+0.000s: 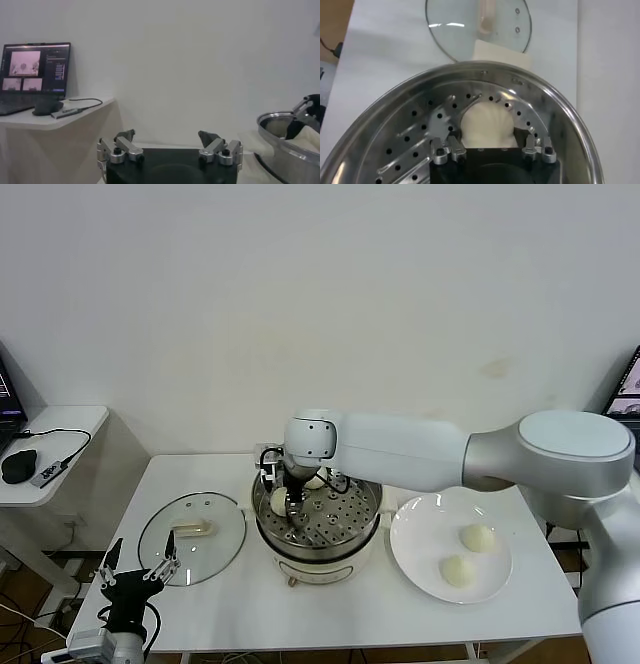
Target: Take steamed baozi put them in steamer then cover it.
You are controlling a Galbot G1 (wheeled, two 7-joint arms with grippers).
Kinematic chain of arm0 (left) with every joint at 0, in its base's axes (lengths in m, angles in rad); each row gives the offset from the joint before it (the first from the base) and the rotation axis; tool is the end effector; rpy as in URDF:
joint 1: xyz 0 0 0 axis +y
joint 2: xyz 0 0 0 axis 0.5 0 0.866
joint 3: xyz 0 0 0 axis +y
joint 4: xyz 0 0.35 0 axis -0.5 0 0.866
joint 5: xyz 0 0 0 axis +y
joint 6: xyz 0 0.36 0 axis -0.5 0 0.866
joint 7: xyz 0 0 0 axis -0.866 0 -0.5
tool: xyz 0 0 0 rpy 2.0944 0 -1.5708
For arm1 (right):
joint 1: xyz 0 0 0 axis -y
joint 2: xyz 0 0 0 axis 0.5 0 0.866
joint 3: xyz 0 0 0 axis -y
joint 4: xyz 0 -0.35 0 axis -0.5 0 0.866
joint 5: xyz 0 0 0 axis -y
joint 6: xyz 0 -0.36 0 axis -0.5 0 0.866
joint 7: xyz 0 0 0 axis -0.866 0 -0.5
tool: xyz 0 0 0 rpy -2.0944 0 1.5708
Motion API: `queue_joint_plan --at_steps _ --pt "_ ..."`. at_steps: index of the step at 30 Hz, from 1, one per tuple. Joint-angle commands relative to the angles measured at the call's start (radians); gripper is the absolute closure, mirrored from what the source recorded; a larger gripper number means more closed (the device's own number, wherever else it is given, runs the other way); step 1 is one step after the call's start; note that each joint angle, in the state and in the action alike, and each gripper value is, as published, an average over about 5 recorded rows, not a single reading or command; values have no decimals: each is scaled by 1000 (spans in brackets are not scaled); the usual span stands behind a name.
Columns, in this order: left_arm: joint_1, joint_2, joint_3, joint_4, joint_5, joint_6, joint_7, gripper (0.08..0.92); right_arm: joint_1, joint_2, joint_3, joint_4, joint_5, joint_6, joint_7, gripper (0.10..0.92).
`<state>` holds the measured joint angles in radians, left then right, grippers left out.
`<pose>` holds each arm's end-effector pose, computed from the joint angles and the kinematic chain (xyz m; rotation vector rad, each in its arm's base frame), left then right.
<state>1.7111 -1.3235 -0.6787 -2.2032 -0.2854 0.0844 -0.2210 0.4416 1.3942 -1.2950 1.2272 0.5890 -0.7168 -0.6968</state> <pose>0.1507 0.0771 -0.2729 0.2997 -3.0279 -0.0252 0.5131 0.2407 -0.1256 1.3836 -1.5049 1.3947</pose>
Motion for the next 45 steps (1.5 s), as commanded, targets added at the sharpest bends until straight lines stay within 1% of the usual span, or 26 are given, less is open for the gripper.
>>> queue_joint_plan --at_steps 1,4,7,10,12,18,24,29,36,45 --pt "0 0 0 1 0 0 1 177 -18 24 3 -32 -1 -6 11 372" --pt "-1 0 1 1 0 0 1 177 -9 19 7 -26 -2 -7 -1 352" --pt "-1 -1 2 0 0 0 1 177 13 0 8 -8 -8 -7 -31 283" --pt "-1 -2 2 -2 0 1 1 177 52 -38 3 29 -39 9 -104 222" --pt "0 -2 2 -3 0 1 1 177 87 -70 1 55 -79 39 -174 208" --pt "1 -3 7 -2 0 1 1 177 197 -209 -12 138 -192 185 -357 203" --pt "-1 -1 10 3 1 1 2 177 287 -414 -27 272 -222 282 -447 203" --pt "5 2 7 -4 2 4 5 177 339 -600 -51 394 -256 315 -477 203" --pt "10 -1 19 -15 11 13 6 177 293 -884 -79 508 -373 359 -480 203" --pt "22 -1 36 -5 27 11 5 177 86 -1059 -18 537 -538 423 -470 203"
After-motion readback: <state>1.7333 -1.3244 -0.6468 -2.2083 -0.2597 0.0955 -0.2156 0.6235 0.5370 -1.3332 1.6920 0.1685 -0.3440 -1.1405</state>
